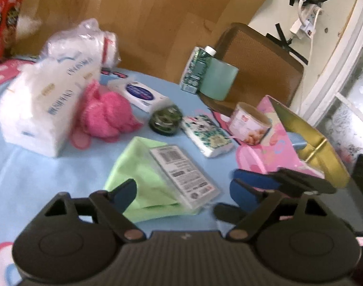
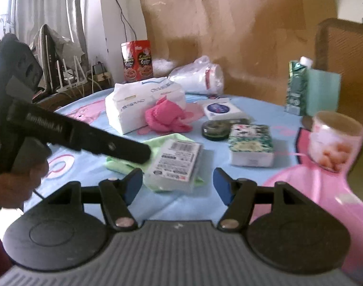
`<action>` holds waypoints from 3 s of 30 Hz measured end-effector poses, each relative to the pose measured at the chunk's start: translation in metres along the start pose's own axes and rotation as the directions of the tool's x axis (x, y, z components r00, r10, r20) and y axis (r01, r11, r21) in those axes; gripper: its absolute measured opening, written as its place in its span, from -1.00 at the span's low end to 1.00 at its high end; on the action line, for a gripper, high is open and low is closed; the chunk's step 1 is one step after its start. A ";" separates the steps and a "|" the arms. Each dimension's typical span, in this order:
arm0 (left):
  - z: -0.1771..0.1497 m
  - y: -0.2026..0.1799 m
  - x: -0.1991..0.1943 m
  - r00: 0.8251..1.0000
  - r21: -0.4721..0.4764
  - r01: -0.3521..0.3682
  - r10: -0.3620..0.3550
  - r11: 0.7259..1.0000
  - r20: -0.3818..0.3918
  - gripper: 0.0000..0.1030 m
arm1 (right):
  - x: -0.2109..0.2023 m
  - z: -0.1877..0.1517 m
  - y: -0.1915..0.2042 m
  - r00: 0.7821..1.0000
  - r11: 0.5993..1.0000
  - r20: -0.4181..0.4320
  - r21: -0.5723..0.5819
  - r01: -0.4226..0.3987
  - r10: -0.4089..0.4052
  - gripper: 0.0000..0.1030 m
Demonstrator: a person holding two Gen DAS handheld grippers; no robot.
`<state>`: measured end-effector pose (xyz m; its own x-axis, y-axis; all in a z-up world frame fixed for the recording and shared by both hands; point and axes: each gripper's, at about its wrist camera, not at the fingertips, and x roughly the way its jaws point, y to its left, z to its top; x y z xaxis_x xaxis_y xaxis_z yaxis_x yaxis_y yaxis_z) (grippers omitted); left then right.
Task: Organize soft objects
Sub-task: 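Move the right tool to the white barcode package on the green cloth, then close the right gripper on the white package and lift it, then carry the white package into the pink tin and open the right gripper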
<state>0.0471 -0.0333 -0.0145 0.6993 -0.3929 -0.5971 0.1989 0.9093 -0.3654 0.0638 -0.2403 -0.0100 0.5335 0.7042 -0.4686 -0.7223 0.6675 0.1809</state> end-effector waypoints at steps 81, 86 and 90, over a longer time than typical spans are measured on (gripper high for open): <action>-0.003 -0.121 0.014 0.938 0.329 0.343 -0.335 0.880 -0.084 0.70 | -0.115 -0.058 0.043 0.928 0.940 0.152 0.029 0.340 -0.340 0.14; 0.013 -0.154 0.023 0.921 0.381 0.379 -0.385 0.843 -0.065 0.70 | -0.137 -0.050 0.028 0.875 0.900 0.228 0.017 0.435 -0.427 0.13; 0.021 -0.182 0.037 0.911 0.423 0.391 -0.409 0.818 -0.052 0.70 | -0.144 -0.045 0.011 0.834 0.862 0.255 -0.001 0.507 -0.490 0.13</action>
<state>0.0512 -0.2101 0.0455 0.5204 -0.7368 -0.4315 0.7262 0.6478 -0.2302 -0.0409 -0.3455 0.0206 0.9109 0.3217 -0.2583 -0.3526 0.9321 -0.0827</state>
